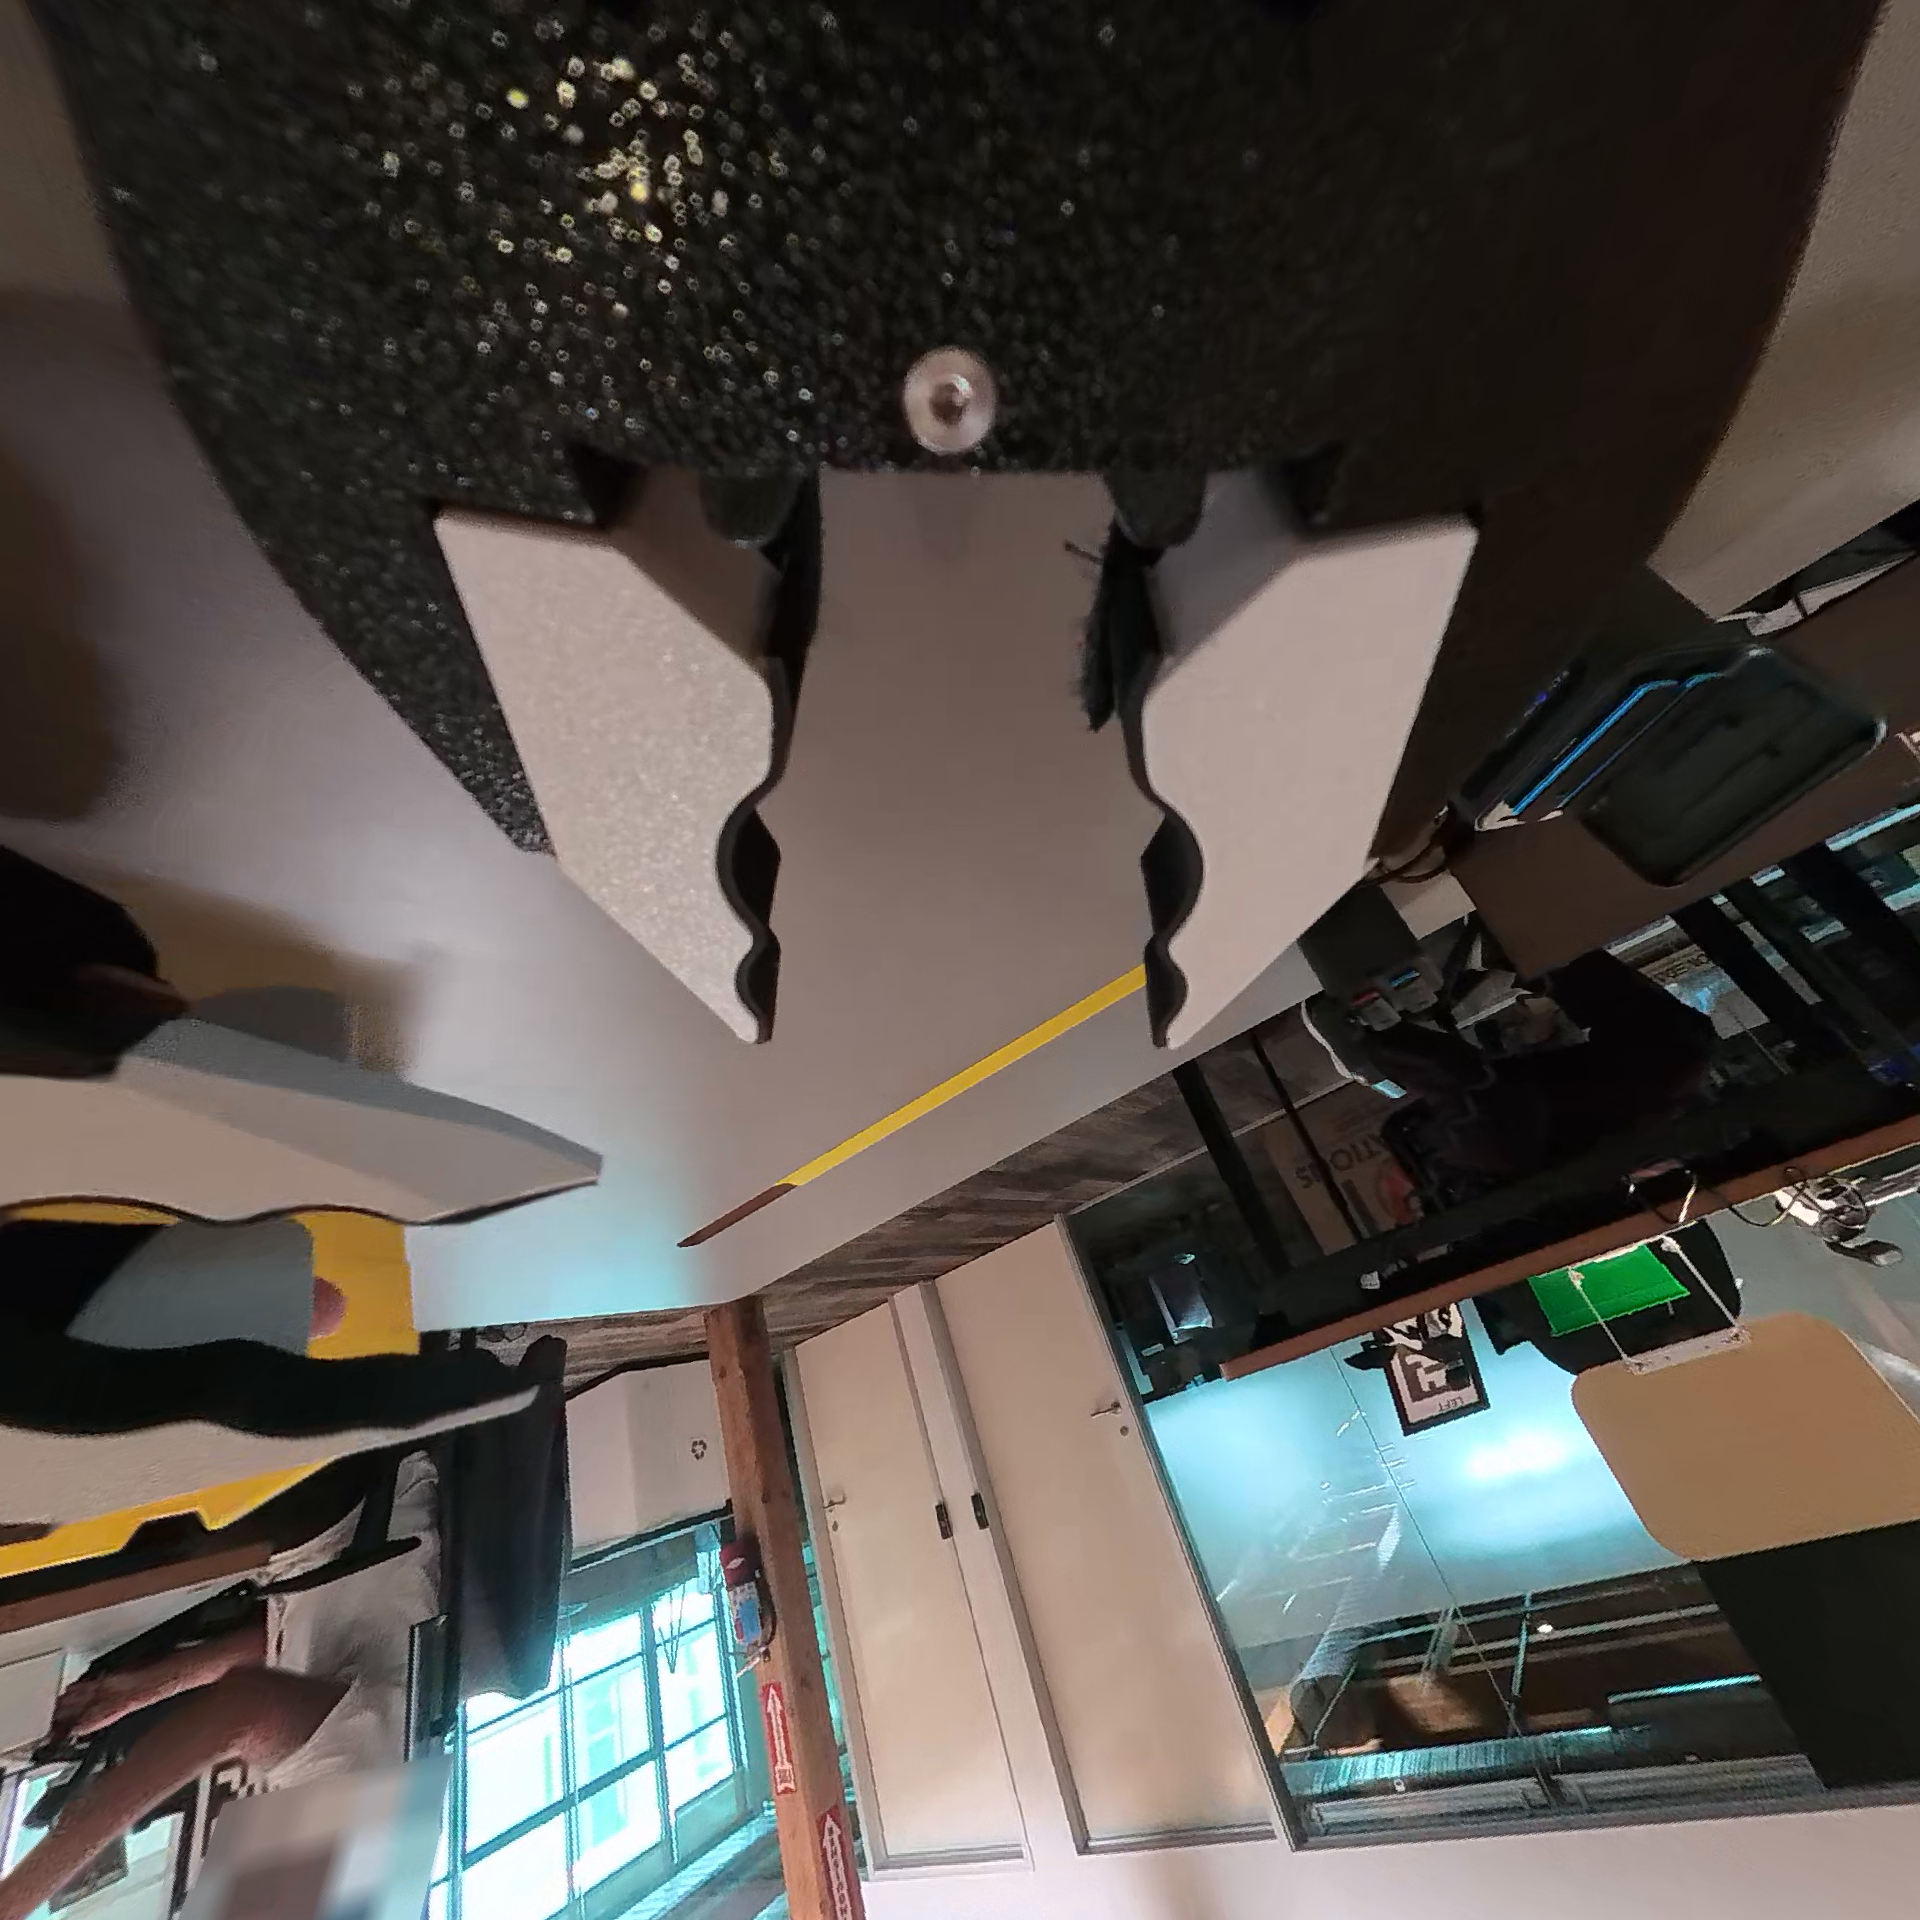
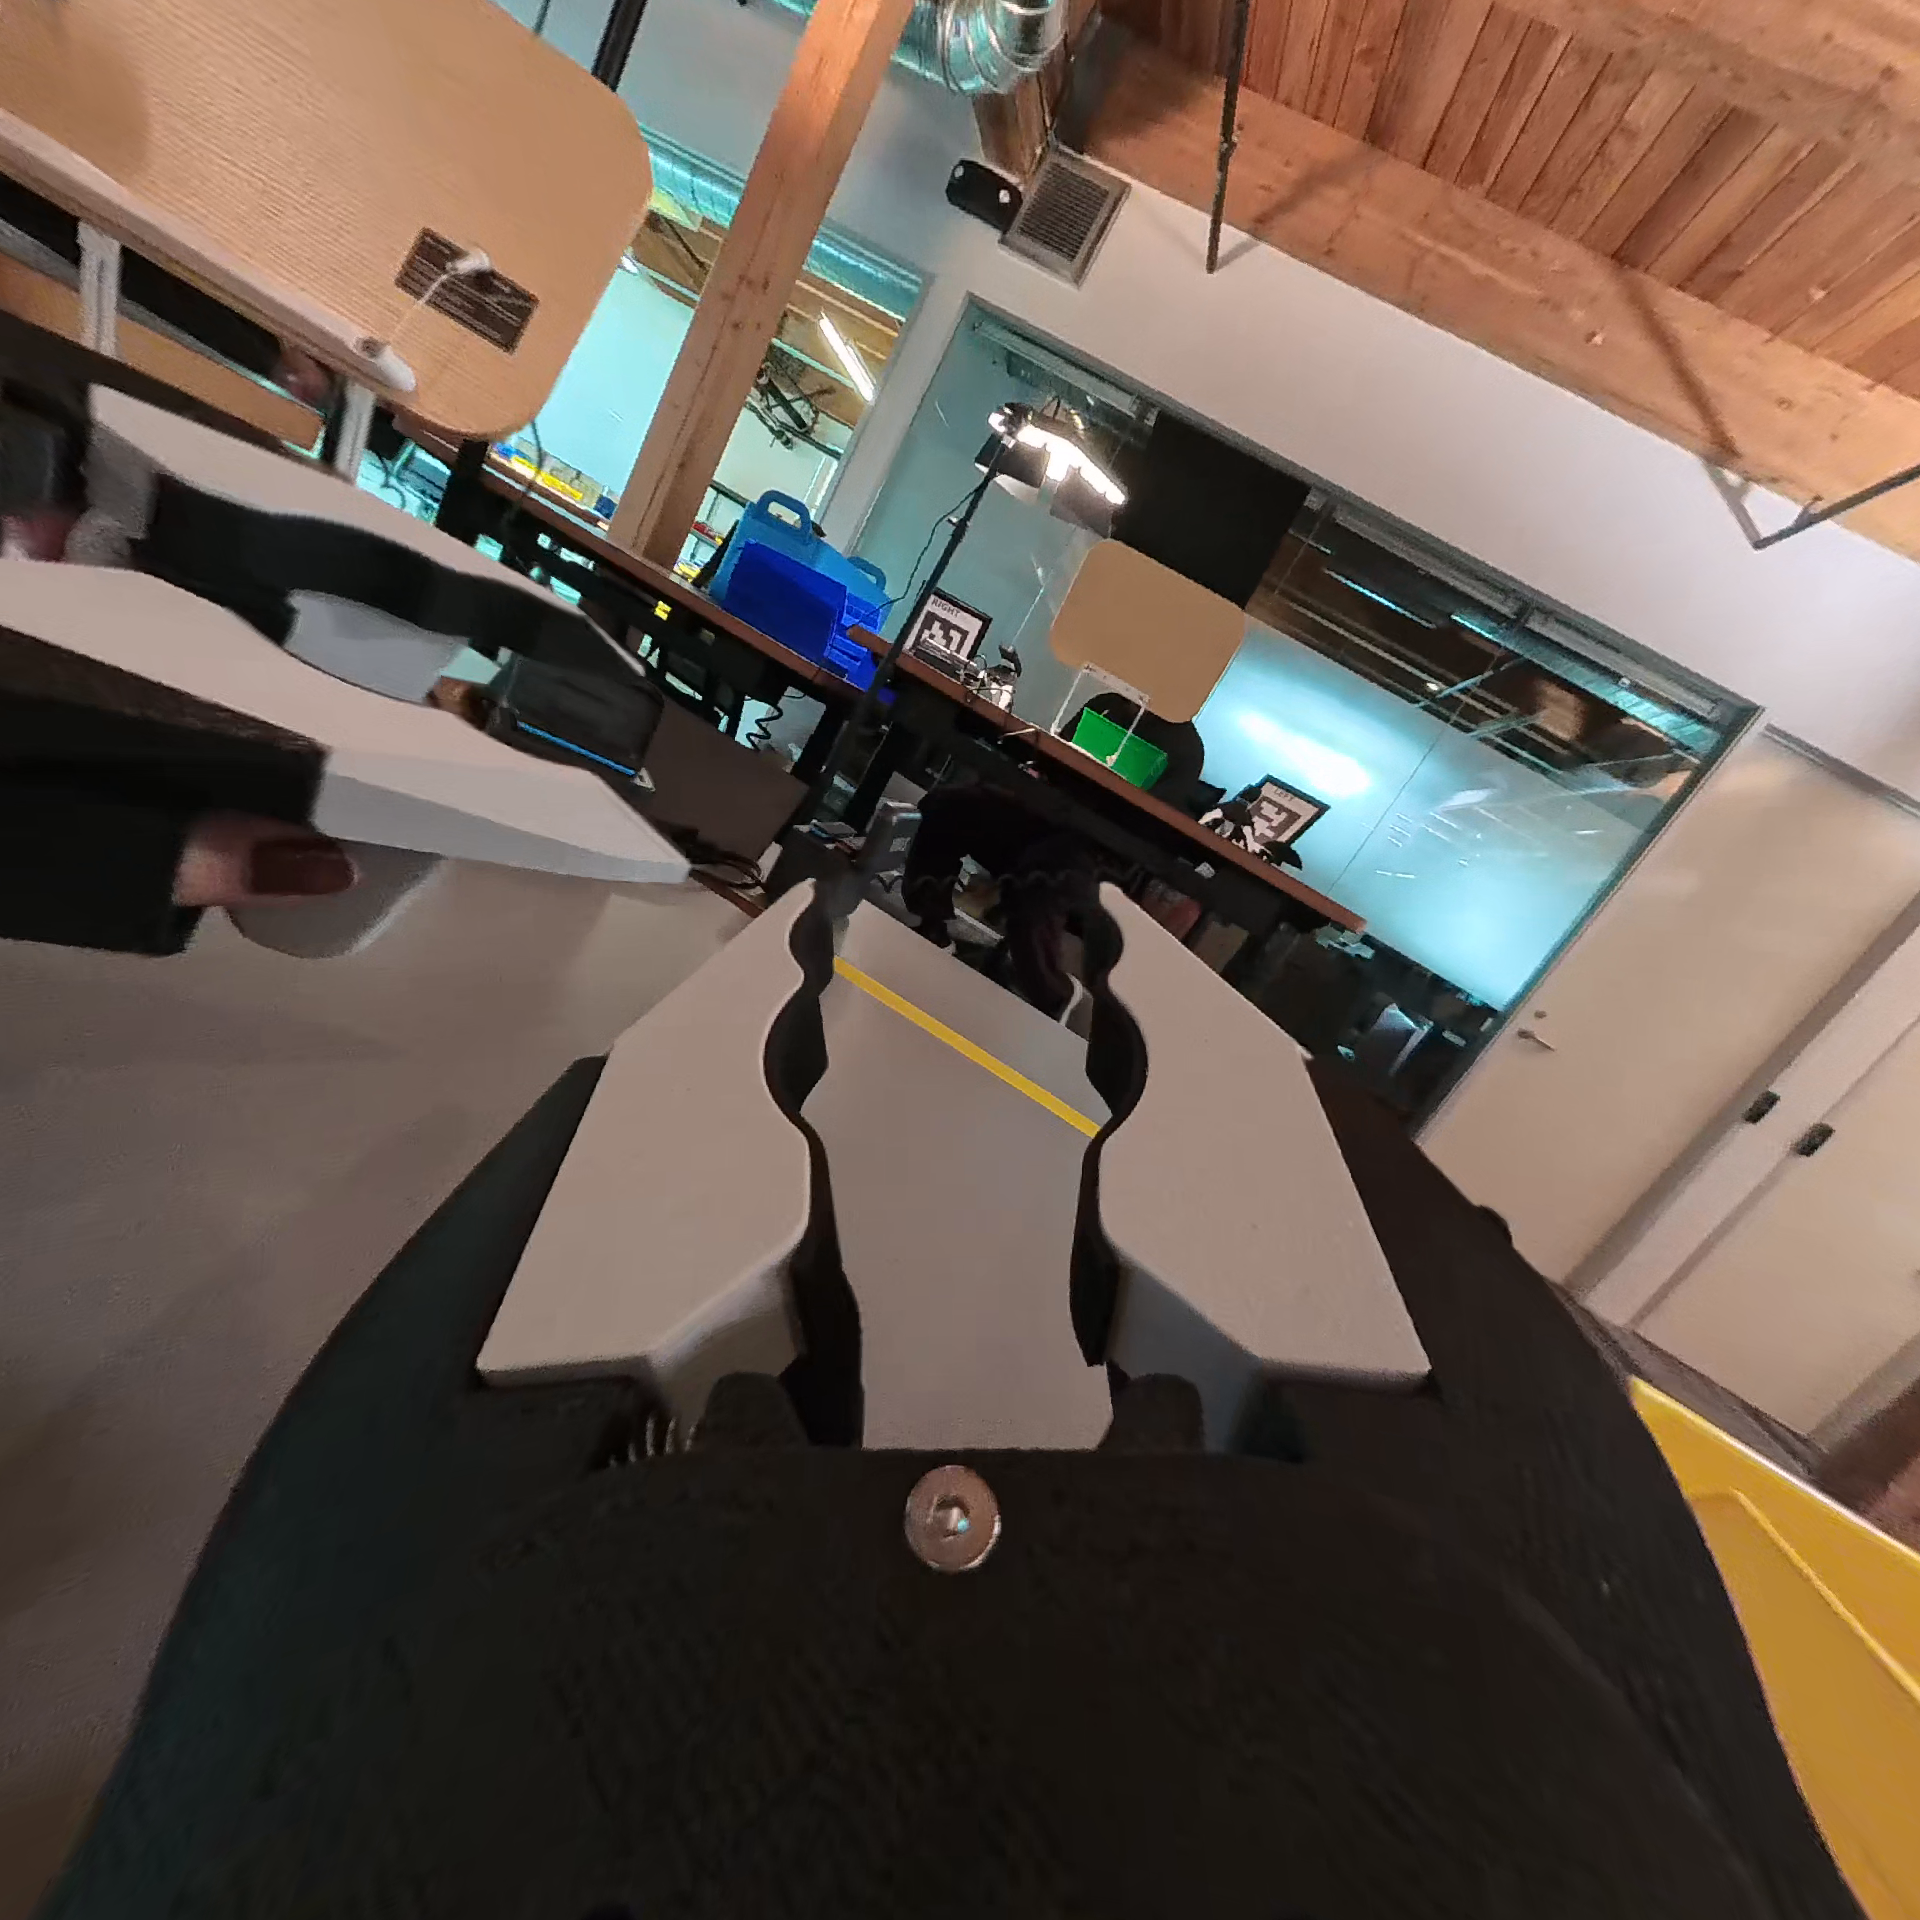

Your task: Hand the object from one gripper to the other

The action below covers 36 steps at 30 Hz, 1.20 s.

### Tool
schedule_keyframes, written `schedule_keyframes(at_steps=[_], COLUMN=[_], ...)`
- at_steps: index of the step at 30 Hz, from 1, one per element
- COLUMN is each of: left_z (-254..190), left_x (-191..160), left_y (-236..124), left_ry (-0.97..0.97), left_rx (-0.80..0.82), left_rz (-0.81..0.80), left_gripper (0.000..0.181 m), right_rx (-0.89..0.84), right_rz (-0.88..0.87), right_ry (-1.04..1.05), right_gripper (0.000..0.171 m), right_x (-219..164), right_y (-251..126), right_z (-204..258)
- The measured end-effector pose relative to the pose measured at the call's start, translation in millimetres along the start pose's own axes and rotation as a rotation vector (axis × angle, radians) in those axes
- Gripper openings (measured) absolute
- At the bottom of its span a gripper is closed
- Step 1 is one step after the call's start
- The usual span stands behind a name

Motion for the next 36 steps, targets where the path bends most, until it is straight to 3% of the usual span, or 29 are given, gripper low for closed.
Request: schedule_keyframes(at_steps=[7, 13, 20, 24, 27, 28, 32, 36], left_z=[-3, 2, 24, 69, 124, 146, 220, 248], left_x=[5, 24, 83, 110, 105, 97, 47, 0], left_y=[-5, -25, -85, -132, -171, -183, -207, -198], left_ry=[0.043, 0.077, -0.006, 0.026, -0.122, -0.195, -0.547, -0.785], left_rx=[0.027, 0.192, 0.254, 0.362, 0.425, 0.448, 0.404, 0.226], left_rz=[-0.008, 0.015, 0.101, 0.338, 0.533, 0.605, 0.906, 1.120], left_gripper=[0.070, 0.069, 0.077, 0.086, 0.086, 0.087, 0.062, 0.051], right_rx=[0.015, -0.006, 0.008, 0.005, 0.012, 0.016, 0.027, 0.030], right_rz=[0.076, 0.119, 0.087, 0.083, 0.079, 0.080, 0.080, 0.076], right_ry=[-0.046, -0.029, -0.007, 0.071, 0.102, 0.103, 0.106, 0.105], right_gripper=[0.041, 0.038, 0.031, 0.030, 0.030, 0.030, 0.028, 0.028], right_x=[-6, -7, -4, -8, -9, -9, -10, -11], right_y=[-1, 1, 0, 1, 2, 3, 5, 4], right_z=[7, 3, 1, -5, -7, -7, -8, -9])
Point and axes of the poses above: each gripper's, where its closed fingertips meet, y out along the fingers, x out of its top, z = x × y across the jaws, the point moved 9 cm from there along -y, back along the fingers
